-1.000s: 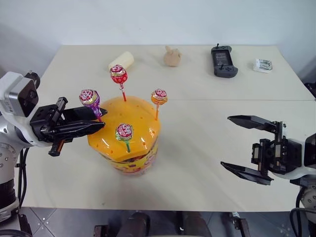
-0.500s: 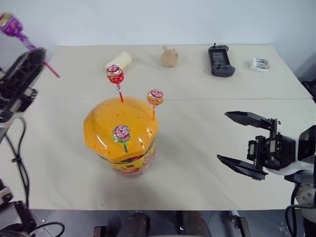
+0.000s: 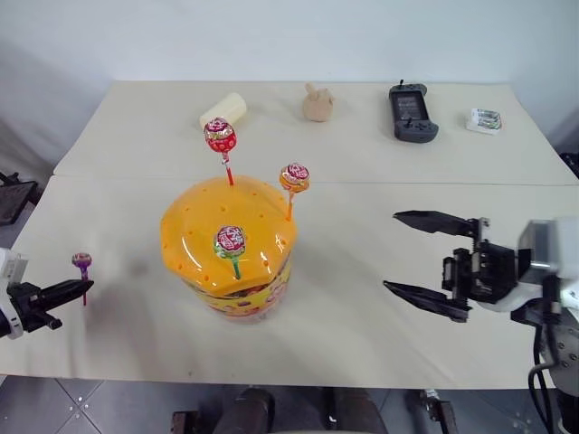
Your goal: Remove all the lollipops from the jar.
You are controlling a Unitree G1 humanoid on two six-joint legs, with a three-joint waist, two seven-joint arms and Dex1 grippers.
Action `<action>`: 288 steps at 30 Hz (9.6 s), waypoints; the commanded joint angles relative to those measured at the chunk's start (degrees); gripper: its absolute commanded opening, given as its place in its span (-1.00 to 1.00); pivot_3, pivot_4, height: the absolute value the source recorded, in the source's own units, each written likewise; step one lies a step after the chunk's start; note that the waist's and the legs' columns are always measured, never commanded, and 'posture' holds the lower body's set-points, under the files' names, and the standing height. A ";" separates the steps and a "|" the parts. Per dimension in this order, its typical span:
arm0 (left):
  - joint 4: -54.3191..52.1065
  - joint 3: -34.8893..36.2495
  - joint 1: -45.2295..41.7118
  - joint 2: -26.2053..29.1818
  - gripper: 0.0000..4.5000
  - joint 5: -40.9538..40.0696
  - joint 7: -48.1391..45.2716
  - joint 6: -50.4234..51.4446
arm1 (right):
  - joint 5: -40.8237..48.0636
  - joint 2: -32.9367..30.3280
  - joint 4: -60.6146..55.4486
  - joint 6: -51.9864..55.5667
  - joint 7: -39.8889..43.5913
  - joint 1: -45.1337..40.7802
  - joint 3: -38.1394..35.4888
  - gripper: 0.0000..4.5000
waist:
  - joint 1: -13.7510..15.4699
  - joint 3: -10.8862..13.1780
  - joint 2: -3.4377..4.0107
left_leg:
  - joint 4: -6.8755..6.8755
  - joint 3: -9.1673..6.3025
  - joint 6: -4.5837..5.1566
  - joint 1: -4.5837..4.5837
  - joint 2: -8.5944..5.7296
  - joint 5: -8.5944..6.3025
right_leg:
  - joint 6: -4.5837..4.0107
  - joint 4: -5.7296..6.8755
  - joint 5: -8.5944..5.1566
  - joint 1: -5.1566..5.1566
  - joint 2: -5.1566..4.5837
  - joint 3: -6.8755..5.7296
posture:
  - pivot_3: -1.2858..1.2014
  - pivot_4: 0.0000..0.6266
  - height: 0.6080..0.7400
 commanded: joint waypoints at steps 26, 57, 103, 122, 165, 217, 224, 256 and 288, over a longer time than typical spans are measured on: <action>-43.89 21.75 3.01 -14.99 0.35 -34.72 -3.72 2.23 | 2.75 11.26 6.69 20.75 -7.45 -35.88 19.49 0.27 | -1.05 0.00 -0.08 | 0.16 0.15 0.06 -0.40 0.13 -0.10 | -0.10 0.00 0.09 -0.44 0.05 -0.08 | 0.03 -0.52 1.00; -46.60 19.94 9.15 -11.53 0.35 -29.17 -16.89 1.10 | -14.96 -17.02 30.36 6.30 8.71 -7.25 -4.00 -0.99 | -0.36 -0.01 -0.03 | 0.16 0.29 0.20 -0.56 0.11 -0.19 | -0.20 -0.16 0.15 -0.51 0.08 -0.07 | 0.03 -0.52 1.00; -31.28 24.64 12.68 -15.60 0.35 -23.86 -19.97 -5.71 | -8.34 22.85 15.70 10.94 11.24 -50.04 31.28 0.46 | -1.89 0.12 0.23 | 0.28 1.77 0.03 -0.03 1.10 -0.48 | -0.49 -0.14 0.77 -0.57 0.88 0.46 | 0.03 -0.52 1.00; -30.81 26.73 13.04 -16.47 0.35 -24.73 -18.27 -5.43 | -11.83 29.28 25.55 9.88 23.78 -59.49 34.44 -0.65 | -3.29 0.07 0.14 | 0.25 1.77 -0.01 -0.03 1.13 -0.51 | -0.53 0.00 0.74 -0.63 0.90 0.44 | 0.03 -0.52 1.00; -49.75 19.49 6.10 -12.12 0.35 -32.79 -15.59 -1.04 | -39.25 -22.37 68.70 -10.28 8.63 -21.36 11.40 -0.65 | -1.71 0.22 0.56 | 0.86 2.80 0.13 0.12 1.40 -0.72 | -0.50 -0.08 0.90 -0.59 0.87 0.44 | 0.03 -0.52 1.00; -42.52 26.50 11.80 -22.95 0.35 -31.79 -1.84 -5.51 | -12.52 36.98 32.25 32.62 -6.75 -65.75 27.32 -0.03 | -4.01 0.17 0.45 | 1.31 2.37 -0.45 -0.85 2.01 -0.96 | -1.06 0.61 0.94 -1.63 1.48 -0.05 | 0.03 -0.52 1.00; -42.83 26.63 11.36 -21.99 0.35 -32.46 -2.31 -5.15 | -11.97 37.87 32.02 29.67 -5.55 -64.81 25.58 -0.99 | -4.32 0.16 0.44 | 1.30 2.35 -0.45 -0.85 1.99 -0.97 | -1.07 0.60 0.94 -1.63 1.47 -0.06 | 0.03 -0.52 1.00; -44.49 20.44 3.50 -7.97 0.35 -32.35 -14.89 0.62 | -34.05 -21.00 47.97 -3.83 4.74 -9.41 4.30 -0.89 | -3.02 0.19 0.48 | 1.23 3.60 -0.29 -0.05 2.19 -1.07 | -1.01 0.60 0.99 -1.35 1.66 0.93 | 0.03 -0.52 1.00; -23.01 21.74 8.64 -15.04 0.35 -1.78 2.16 -13.44 | -21.81 3.90 22.50 -13.61 3.27 -11.89 7.58 0.99 | -2.00 -0.07 -0.04 | 1.19 3.81 -0.28 0.02 2.40 -1.31 | -1.01 0.48 0.99 -1.37 1.80 1.19 | 0.03 -0.52 1.00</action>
